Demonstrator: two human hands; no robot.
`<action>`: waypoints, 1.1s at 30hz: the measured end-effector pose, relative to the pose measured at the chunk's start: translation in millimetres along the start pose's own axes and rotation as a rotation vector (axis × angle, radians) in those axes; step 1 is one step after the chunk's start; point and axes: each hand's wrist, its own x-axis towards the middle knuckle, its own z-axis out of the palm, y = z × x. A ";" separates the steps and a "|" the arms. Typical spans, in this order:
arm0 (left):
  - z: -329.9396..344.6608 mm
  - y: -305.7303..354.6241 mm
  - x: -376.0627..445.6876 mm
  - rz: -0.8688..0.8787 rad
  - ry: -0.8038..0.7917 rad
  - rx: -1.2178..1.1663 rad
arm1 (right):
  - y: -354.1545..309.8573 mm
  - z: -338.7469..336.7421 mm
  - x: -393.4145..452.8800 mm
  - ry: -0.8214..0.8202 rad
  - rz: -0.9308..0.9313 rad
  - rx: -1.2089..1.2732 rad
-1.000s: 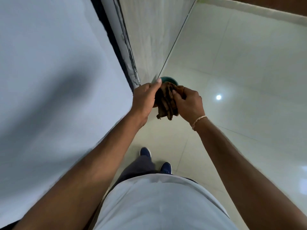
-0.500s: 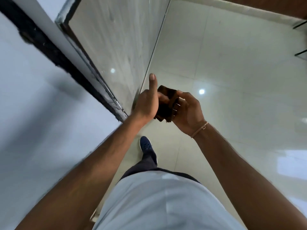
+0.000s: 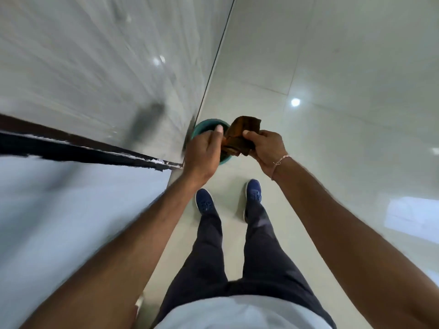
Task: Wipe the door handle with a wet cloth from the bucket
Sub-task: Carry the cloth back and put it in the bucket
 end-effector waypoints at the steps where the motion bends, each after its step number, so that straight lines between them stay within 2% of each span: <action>1: 5.6 -14.0 8.6 -0.005 -0.013 0.042 | 5.4 1.7 20.2 0.017 -0.005 -0.079; 7: 62.0 -142.9 76.8 -0.164 0.067 0.139 | 67.4 31.8 167.4 -0.010 -0.075 -0.611; 13: 121.6 -271.5 140.7 -0.191 0.071 0.291 | 145.6 70.4 299.2 -0.146 -0.188 -0.982; 19: 160.7 -365.8 186.9 -0.177 0.024 0.366 | 220.9 108.3 414.5 -0.257 -0.256 -1.349; 24: 171.3 -407.4 209.2 -0.105 0.041 0.422 | 265.4 134.8 478.6 -0.270 -0.430 -1.637; 28: 179.1 -427.3 214.3 -0.078 0.060 0.437 | 293.7 149.6 519.2 -0.315 -0.584 -1.732; 33: 185.4 -436.0 216.3 -0.031 0.078 0.451 | 322.6 157.5 542.1 -0.381 -0.564 -1.731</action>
